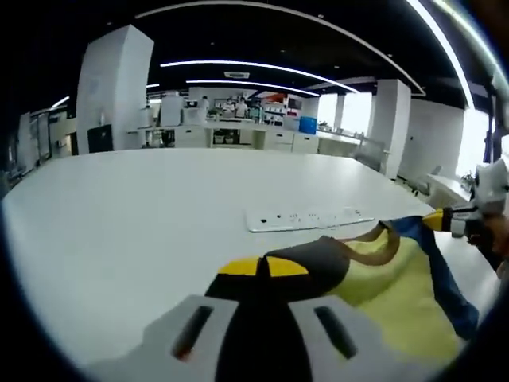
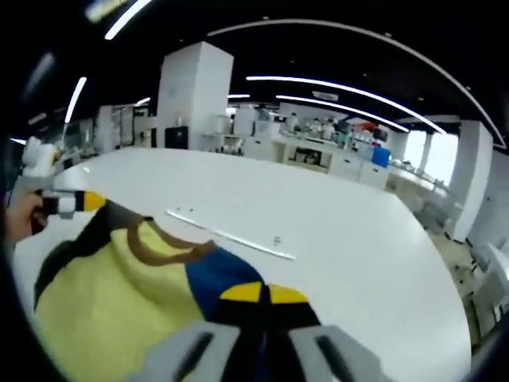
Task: Fold the garment on the visible template until the final outline fits inside the template.
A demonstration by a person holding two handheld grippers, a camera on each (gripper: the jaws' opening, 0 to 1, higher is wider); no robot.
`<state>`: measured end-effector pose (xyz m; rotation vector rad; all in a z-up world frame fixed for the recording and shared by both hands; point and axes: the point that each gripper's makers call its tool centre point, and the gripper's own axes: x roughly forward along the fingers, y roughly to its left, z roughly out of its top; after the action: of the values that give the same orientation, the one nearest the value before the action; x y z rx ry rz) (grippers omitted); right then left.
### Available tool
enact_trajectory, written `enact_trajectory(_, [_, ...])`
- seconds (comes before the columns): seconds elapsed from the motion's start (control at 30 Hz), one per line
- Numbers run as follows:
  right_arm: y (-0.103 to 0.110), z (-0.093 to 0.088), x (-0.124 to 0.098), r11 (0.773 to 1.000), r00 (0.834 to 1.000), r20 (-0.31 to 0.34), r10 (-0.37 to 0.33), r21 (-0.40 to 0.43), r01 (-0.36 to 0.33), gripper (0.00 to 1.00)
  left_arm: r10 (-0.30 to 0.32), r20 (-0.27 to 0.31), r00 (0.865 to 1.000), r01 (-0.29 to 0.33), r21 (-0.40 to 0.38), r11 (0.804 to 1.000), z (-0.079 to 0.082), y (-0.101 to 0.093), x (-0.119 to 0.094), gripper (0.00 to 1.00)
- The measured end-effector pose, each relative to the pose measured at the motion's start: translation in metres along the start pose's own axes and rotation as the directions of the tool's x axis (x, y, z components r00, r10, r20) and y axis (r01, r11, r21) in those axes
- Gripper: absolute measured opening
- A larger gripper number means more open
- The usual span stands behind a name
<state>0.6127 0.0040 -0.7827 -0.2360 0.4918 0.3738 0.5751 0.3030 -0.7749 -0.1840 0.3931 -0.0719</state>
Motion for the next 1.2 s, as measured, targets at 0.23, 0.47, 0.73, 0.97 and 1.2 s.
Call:
enact_trajectory(0.23, [0.004, -0.022, 0.018, 1.000, 0.998, -0.059, -0.020, 0.000, 0.020, 0.00, 0.068, -0.064, 0.996, -0.066, 0.031, 0.997, -0.024, 0.012, 0.024, 0.00])
enact_trajectory(0.47, [0.004, -0.037, 0.027, 0.999, 0.995, -0.102, -0.014, 0.047, 0.019, 0.00, 0.095, -0.100, 0.990, -0.084, 0.107, 0.991, -0.036, 0.016, 0.038, 0.00])
enact_trajectory(0.73, [0.003, -0.040, 0.027, 0.998, 0.992, -0.121, 0.018, 0.063, -0.011, 0.10, 0.120, -0.124, 0.985, -0.106, 0.117, 0.987, -0.040, 0.025, 0.039, 0.14])
enact_trajectory(0.97, [0.001, -0.022, 0.014, 0.991, 0.995, -0.090, 0.033, 0.135, -0.021, 0.59, 0.071, -0.109, 0.992, -0.051, 0.178, 0.983, -0.031, 0.018, 0.018, 0.37])
enact_trajectory(1.2, [0.013, -0.010, -0.015, 0.979, 0.991, -0.090, 0.103, 0.184, -0.085, 0.86, 0.025, -0.114, 0.993, -0.002, 0.191, 0.982, -0.024, 0.017, -0.001, 0.61])
